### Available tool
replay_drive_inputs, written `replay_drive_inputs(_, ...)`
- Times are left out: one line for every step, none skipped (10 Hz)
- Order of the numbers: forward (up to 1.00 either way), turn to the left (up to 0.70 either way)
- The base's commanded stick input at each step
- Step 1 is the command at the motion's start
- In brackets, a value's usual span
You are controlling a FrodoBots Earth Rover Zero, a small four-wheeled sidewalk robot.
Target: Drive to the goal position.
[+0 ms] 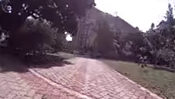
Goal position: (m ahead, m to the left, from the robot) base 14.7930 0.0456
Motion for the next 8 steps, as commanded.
replay_drive_inputs(0.70, 0.00)
replay_drive_inputs(0.70, 0.00)
replay_drive_inputs(0.70, 0.00)
replay_drive_inputs(0.70, 0.00)
replay_drive_inputs(0.70, 0.00)
replay_drive_inputs(0.70, 0.00)
replay_drive_inputs(0.70, 0.00)
replay_drive_inputs(0.70, 0.00)
